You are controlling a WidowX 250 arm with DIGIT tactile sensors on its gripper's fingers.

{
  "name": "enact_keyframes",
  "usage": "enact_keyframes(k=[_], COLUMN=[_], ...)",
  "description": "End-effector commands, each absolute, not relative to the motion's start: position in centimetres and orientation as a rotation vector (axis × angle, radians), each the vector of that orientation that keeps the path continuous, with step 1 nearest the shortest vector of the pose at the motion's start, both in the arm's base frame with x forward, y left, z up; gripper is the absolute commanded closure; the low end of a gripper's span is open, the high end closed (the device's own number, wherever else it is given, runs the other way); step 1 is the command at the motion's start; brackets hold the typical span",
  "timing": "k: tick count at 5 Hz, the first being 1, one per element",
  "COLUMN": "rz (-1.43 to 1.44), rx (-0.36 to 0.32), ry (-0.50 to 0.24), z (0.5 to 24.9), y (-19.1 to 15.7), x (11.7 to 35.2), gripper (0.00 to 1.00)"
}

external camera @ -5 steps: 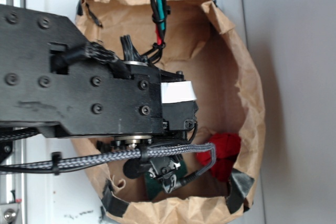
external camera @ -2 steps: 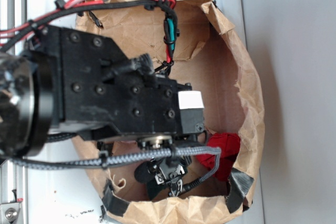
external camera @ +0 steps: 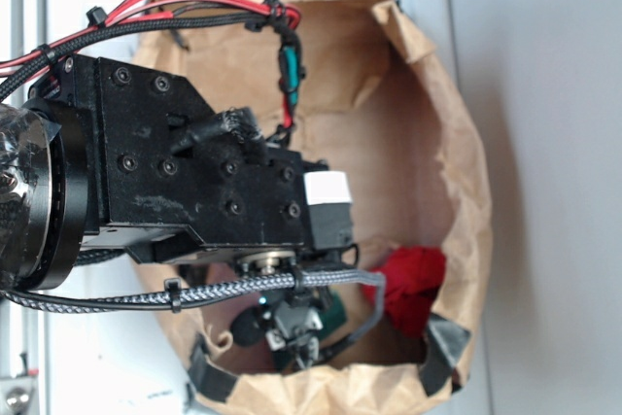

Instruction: Grab the green sponge.

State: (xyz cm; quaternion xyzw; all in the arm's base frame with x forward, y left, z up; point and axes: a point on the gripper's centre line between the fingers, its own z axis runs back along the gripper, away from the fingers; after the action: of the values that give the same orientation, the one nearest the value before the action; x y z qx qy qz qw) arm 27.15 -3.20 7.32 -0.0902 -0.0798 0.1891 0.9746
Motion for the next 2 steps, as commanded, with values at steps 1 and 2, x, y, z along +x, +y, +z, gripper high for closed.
enact_keyframes(k=[1,2], rz=[0.401,0.411], rx=[-0.253,-0.273], ry=[-0.214,-0.209], z=[9.46,9.62], y=[-4.07,-4.70], x=[28.11,28.07], gripper=[0.00,0.00])
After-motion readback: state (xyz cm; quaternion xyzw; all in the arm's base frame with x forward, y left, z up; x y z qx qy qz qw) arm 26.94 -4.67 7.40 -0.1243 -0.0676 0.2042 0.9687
